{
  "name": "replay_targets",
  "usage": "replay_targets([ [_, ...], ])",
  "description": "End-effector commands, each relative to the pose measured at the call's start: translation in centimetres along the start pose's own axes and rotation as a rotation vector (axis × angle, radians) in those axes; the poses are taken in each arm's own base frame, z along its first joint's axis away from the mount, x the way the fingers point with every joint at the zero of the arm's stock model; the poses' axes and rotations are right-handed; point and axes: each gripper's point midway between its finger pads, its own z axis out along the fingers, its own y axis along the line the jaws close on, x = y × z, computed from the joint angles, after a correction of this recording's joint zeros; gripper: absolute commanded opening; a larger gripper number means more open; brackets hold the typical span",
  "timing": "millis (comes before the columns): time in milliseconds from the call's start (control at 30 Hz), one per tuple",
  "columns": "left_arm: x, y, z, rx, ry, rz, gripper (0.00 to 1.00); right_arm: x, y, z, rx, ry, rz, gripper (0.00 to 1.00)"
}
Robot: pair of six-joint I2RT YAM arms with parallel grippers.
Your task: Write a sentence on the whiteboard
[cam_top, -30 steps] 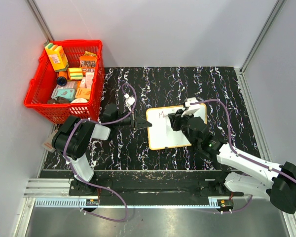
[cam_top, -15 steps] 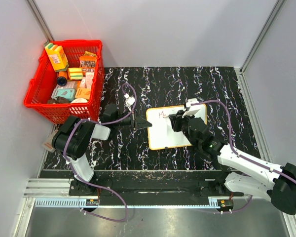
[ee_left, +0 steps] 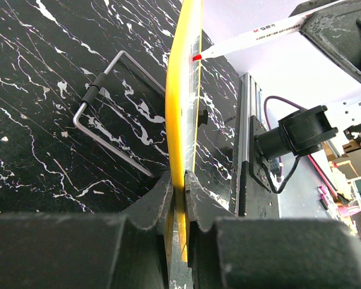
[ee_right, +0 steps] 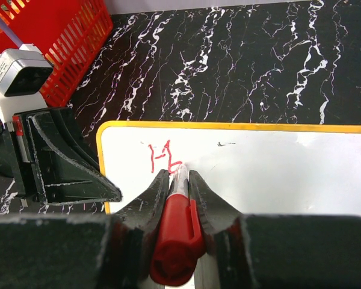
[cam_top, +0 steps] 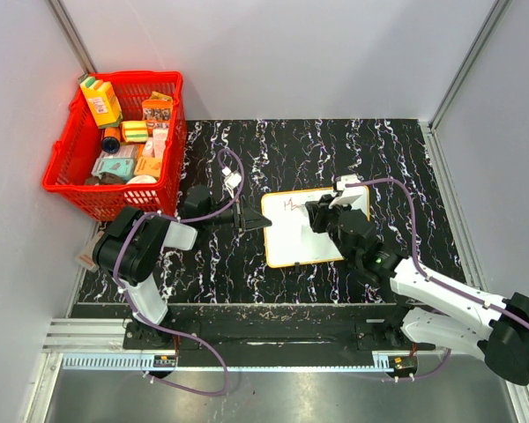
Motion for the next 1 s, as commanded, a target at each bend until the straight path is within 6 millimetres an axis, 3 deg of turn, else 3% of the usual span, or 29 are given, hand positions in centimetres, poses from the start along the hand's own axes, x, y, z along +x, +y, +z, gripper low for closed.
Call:
replay_targets([
  [0, -0.9, -1.0, 0.2, 0.05, -0.027, 0.119, 0.0, -2.2, -0.3, -0.1, 0.024, -0.065, 0.035, 0.0],
  [400, -1.0, -1.0, 0.2, 0.05, -0.03, 0.123, 0.0, -1.4, 0.2, -0.1, -0.009, -0.031, 0.024, 0.0],
  [967, -1.0, -1.0, 0.2, 0.048, -0.03, 0.121, 0.0, -0.2, -0.7, -0.8, 0.008, 0.0, 0.023, 0.0],
])
